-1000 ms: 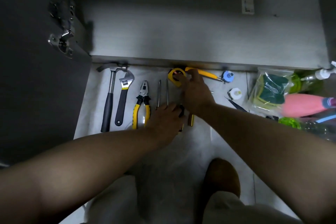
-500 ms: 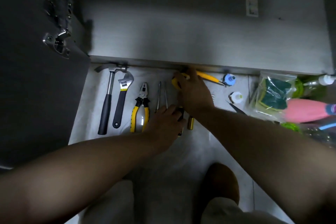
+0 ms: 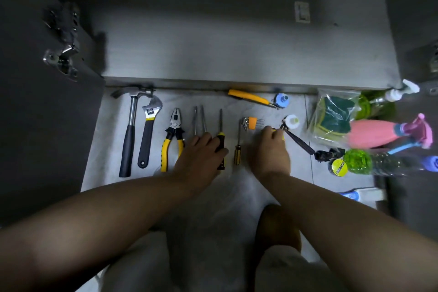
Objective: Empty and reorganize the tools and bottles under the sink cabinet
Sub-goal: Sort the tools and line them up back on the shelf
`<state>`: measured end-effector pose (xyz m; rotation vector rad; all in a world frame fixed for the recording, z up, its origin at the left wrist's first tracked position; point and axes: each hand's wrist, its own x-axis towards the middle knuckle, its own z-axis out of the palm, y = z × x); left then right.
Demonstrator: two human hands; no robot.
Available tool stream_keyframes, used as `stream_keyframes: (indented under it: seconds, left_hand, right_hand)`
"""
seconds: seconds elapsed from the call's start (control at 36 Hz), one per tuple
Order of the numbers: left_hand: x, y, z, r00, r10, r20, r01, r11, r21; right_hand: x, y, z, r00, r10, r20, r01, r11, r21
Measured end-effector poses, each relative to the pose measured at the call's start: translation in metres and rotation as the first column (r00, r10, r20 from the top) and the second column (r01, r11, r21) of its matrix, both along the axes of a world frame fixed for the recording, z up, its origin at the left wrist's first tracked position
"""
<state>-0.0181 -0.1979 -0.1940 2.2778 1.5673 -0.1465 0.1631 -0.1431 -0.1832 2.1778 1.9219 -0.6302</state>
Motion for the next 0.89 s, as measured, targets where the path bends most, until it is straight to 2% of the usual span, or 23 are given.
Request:
stream_keyframes:
  seconds: [0.08, 0.14, 0.25, 0.5, 0.61, 0.67, 0.72, 0.81, 0.89]
  left_hand:
    - [-0.001, 0.0, 0.0, 1.0, 0.011, 0.008, -0.011, 1.0, 0.0]
    - [-0.001, 0.001, 0.001, 1.0, 0.017, 0.007, -0.017, 1.0, -0.001]
    - [0.0, 0.002, 0.0, 1.0, 0.027, 0.01, -0.027, 1.0, 0.014]
    - [-0.003, 0.0, -0.003, 0.996, 0.066, 0.063, -0.066, 0.998, 0.004]
    - [-0.012, -0.004, 0.001, 0.992, 0.115, 0.045, -0.117, 0.993, 0.029]
    - [-0.021, -0.008, 0.003, 0.987, 0.158, 0.034, -0.16, 0.986, 0.043]
    - [-0.03, -0.014, 0.002, 0.981, 0.191, 0.019, -0.192, 0.981, 0.038]
    - [-0.042, -0.025, 0.0, 0.978, 0.208, 0.019, -0.208, 0.978, -0.003]
    - [-0.048, -0.03, -0.001, 0.981, 0.192, -0.008, -0.192, 0.981, -0.012]
  right_hand:
    - [-0.018, -0.007, -0.005, 0.997, 0.004, -0.076, -0.019, 0.978, -0.208]
    - [-0.024, -0.012, -0.008, 0.996, -0.022, -0.084, -0.002, 0.963, -0.27]
    - [-0.029, -0.017, -0.012, 0.995, -0.05, -0.086, 0.026, 0.965, -0.262]
    - [-0.038, -0.019, -0.012, 0.987, -0.016, -0.158, -0.025, 0.966, -0.259]
    - [-0.041, -0.02, -0.008, 0.983, -0.024, -0.181, -0.005, 0.988, -0.155]
    - [-0.041, -0.022, -0.004, 0.968, 0.075, -0.239, -0.083, 0.996, -0.025]
    - [-0.044, -0.023, 0.001, 0.921, 0.257, -0.292, -0.249, 0.966, 0.062]
    - [-0.055, -0.025, 0.006, 0.837, 0.446, -0.318, -0.455, 0.889, 0.049]
    - [-0.068, -0.028, 0.008, 0.842, 0.475, -0.257, -0.499, 0.866, -0.033]
